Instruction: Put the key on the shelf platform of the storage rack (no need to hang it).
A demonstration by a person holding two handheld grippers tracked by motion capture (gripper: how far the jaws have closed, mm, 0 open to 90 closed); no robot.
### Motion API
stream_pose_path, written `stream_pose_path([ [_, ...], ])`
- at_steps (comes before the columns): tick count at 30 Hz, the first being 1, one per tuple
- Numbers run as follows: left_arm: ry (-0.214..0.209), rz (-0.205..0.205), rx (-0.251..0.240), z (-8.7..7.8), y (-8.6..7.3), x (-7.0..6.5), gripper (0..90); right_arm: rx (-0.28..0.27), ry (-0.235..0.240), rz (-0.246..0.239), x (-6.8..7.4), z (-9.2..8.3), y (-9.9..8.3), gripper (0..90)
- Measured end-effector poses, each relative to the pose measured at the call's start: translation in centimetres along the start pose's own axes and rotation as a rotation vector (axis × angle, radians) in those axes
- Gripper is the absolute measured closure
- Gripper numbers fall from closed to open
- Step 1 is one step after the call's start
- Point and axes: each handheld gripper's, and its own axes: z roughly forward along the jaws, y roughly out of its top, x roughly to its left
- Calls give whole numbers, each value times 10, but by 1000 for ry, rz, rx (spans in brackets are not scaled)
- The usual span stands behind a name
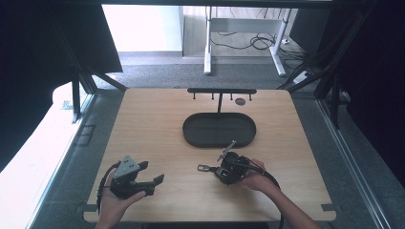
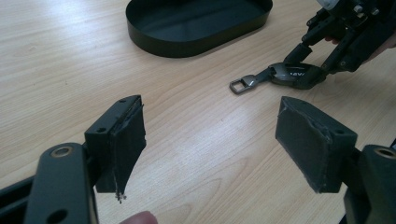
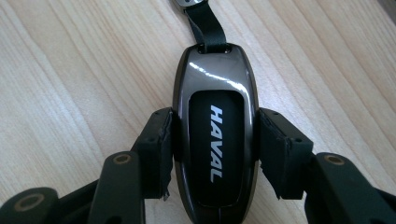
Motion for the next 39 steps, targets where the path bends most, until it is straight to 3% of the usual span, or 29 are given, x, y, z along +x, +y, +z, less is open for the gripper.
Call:
stream_pose_path([
  [17, -4, -2, -2, 0, 0, 0, 245, -54, 49, 55, -11, -19, -2, 496],
  [39, -3, -3, 5, 2, -1, 0, 245, -114, 53, 85, -20, -46, -5, 496],
])
